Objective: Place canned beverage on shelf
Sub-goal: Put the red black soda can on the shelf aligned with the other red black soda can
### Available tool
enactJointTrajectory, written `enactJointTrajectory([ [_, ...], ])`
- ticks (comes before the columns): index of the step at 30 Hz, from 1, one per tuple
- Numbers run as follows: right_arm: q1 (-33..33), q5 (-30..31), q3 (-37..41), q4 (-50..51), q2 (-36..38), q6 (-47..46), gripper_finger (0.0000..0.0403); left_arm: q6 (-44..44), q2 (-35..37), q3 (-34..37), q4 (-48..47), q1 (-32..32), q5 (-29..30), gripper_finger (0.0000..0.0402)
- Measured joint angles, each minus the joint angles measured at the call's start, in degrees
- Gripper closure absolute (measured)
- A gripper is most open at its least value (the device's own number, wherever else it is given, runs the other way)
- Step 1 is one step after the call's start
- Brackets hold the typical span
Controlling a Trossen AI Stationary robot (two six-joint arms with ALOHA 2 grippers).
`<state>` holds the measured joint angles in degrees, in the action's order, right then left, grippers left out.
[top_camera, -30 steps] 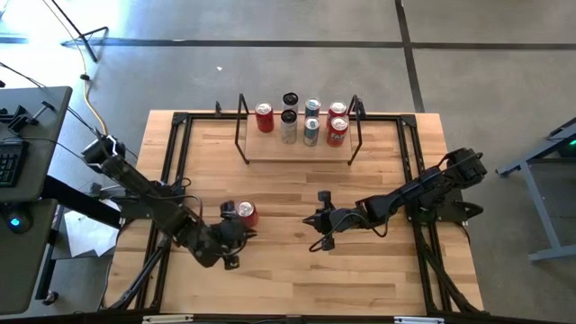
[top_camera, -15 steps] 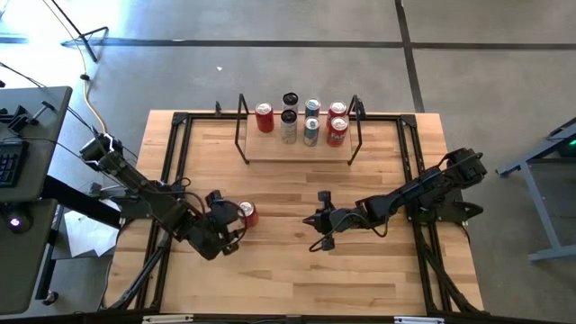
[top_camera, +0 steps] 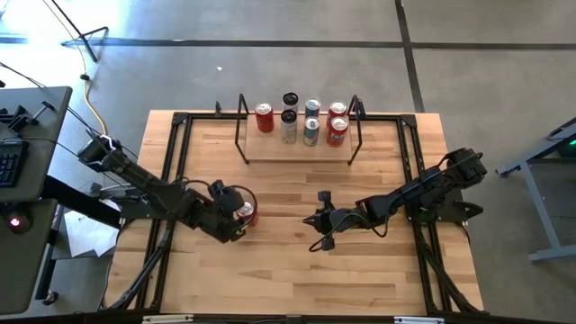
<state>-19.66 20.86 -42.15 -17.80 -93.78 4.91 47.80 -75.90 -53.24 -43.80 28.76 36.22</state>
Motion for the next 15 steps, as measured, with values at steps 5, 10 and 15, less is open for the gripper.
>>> enactJointTrajectory([
  [5,0.0,0.0,0.0,0.0,0.0,0.0,0.0403,-0.4,0.0,0.0,0.2,-1.4,0.0,0.0088],
  [10,0.0,0.0,0.0,0.0,0.0,0.0,0.0403,-0.5,-0.1,0.0,0.1,-2.2,-1.3,0.0088],
  [15,0.0,0.0,0.0,0.0,0.0,0.0,0.0403,-0.5,-0.1,0.0,-0.1,-2.7,-2.2,0.0088],
])
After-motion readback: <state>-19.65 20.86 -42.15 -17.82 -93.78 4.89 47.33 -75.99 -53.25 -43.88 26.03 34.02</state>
